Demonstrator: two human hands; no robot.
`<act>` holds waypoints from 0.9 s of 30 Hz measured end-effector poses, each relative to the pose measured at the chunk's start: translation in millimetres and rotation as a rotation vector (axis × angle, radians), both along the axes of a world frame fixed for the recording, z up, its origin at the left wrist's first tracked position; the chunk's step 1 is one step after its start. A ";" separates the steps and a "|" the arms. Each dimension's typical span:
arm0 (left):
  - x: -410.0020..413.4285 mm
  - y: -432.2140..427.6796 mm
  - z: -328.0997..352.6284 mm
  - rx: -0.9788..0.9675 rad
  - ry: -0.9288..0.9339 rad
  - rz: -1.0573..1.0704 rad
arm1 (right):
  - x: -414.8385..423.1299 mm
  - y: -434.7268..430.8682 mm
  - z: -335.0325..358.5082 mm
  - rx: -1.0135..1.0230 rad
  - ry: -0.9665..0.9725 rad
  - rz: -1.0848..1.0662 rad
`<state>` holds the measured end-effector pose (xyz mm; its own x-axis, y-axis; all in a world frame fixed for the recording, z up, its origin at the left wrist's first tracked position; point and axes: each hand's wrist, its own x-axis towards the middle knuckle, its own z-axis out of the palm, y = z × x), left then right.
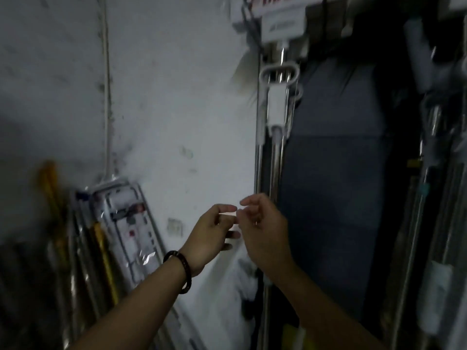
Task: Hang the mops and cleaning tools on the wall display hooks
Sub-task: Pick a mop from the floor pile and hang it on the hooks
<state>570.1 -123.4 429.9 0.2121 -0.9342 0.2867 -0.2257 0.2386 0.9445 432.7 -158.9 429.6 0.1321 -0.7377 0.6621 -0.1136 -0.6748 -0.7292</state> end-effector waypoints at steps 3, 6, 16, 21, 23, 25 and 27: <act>13.9 42.6 -63.0 0.047 0.051 0.043 | 11.5 27.2 -56.3 0.150 0.049 0.042; 27.0 83.3 -129.7 0.154 0.167 0.074 | 22.0 49.3 -116.1 0.400 0.116 0.137; 20.7 188.0 -334.1 0.621 0.292 0.088 | 10.7 88.5 -334.8 1.110 0.426 0.137; 6.5 219.3 -396.4 0.861 0.358 0.101 | -35.3 90.5 -427.0 1.402 0.535 0.064; 2.6 224.1 -411.2 0.936 0.382 0.122 | -54.0 81.5 -448.4 1.482 0.510 0.002; -0.2 224.9 -424.5 0.988 0.395 0.136 | -67.8 69.1 -464.5 1.499 0.523 -0.050; -0.3 224.2 -436.4 1.030 0.380 0.157 | -76.1 51.6 -472.2 1.474 0.548 -0.062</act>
<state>569.8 100.8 -6.5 0.2587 -0.6434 -0.7205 0.1620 -0.7065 0.6890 356.6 -107.3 -42.7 0.0519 -0.6786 -0.7327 -0.5736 0.5804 -0.5781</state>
